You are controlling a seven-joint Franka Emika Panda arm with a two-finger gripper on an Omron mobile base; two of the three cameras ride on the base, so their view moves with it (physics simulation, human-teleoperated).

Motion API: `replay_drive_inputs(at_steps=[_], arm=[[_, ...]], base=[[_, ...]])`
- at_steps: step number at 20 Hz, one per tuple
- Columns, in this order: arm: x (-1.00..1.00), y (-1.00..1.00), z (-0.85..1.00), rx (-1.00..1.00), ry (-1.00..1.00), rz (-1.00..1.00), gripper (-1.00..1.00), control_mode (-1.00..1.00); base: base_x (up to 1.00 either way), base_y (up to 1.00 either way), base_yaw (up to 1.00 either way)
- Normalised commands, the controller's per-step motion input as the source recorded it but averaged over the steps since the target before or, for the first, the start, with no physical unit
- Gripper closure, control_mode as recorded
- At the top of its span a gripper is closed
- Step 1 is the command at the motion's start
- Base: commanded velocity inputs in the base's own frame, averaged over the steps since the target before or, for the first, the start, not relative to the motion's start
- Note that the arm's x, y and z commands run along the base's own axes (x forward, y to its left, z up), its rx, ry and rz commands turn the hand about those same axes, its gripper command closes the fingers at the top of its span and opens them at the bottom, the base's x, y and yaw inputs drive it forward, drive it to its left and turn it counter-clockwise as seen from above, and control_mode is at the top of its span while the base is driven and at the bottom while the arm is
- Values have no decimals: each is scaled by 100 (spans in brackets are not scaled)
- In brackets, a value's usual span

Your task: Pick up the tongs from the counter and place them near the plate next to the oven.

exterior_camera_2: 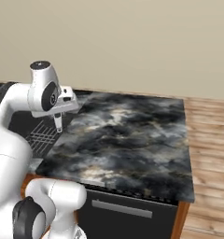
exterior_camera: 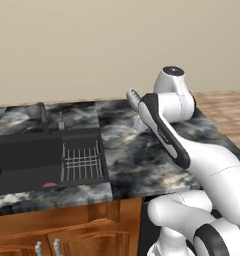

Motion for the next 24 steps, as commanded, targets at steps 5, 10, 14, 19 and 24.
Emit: replay_drive_inputs(at_steps=[5, 10, 14, 19, 24], arm=[[0, 0, 0, 0, 0, 0, 100, 100], [0, 0, 0, 0, 0, 0, 100, 100], [0, 0, 0, 0, 0, 0, 100, 100], [0, 0, 0, 0, 0, 0, 100, 100], [0, 0, 0, 0, 0, 0, 100, 100]], base=[[-31, 38, 57], [-24, 41, 77], [-25, 40, 80], [-27, 43, 80], [-21, 49, 81]])
